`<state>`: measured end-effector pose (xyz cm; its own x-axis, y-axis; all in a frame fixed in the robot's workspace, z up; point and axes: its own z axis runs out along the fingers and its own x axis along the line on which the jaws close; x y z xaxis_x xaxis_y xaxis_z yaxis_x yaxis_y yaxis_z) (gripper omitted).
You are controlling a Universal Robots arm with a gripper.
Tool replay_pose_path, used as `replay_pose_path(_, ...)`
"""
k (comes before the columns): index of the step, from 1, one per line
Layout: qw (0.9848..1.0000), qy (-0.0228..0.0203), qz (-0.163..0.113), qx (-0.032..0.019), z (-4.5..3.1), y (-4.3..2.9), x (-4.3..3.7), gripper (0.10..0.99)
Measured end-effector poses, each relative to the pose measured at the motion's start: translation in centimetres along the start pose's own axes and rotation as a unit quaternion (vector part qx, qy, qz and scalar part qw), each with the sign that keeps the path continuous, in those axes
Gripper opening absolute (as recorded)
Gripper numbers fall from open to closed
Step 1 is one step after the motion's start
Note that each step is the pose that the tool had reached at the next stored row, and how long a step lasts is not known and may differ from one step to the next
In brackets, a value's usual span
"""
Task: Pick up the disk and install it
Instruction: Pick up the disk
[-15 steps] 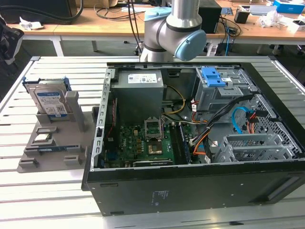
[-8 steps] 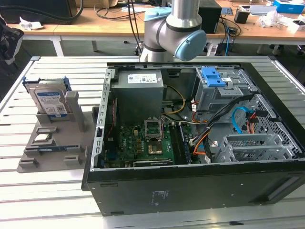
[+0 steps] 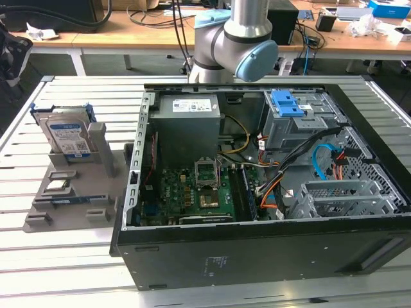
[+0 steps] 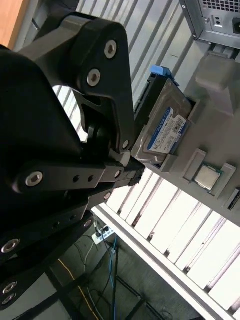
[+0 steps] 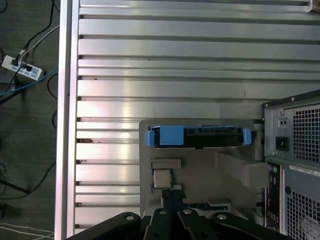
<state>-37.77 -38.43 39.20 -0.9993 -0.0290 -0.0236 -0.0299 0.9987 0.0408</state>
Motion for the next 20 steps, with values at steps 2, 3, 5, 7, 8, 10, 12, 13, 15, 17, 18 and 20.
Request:
replay_pose_path(2,0.9998,0.0009,-0.022,-0.0005,0.0,0.0,0.0,0.106)
replay_pose_path(3,0.9996,0.0012,-0.029,-0.0007,0.0,0.0,0.0,0.106)
replay_pose_path(5,0.999,0.0018,-0.045,-0.0011,0.0,0.0,0.0,0.106)
replay_pose_path(7,0.9982,0.0024,-0.06,-0.0014,0.0,0.0,0.0,0.106)
replay_pose_path(8,0.9975,0.0029,-0.071,-0.0017,0.0,0.0,0.0,0.106)
replay_pose_path(10,0.9939,0.0045,-0.11,-0.0026,0.0,0.0,0.0,0.106)
replay_pose_path(12,0.9921,0.0051,-0.125,-0.003,0.0,0.0,0.0,0.106)
replay_pose_path(13,0.9909,0.0055,-0.134,-0.0032,0.0,0.0,0.0,0.106)
replay_pose_path(15,0.9889,0.006,-0.149,-0.0035,0.0,0.0,0.0,0.106)
replay_pose_path(17,0.9863,0.0067,-0.165,-0.0039,0.0,0.0,0.0,0.106)
replay_pose_path(18,0.9852,0.007,-0.171,-0.0041,0.0,0.0,0.0,0.106)
replay_pose_path(20,0.983,0.0075,-0.183,-0.0043,0.0,0.0,0.0,0.106)
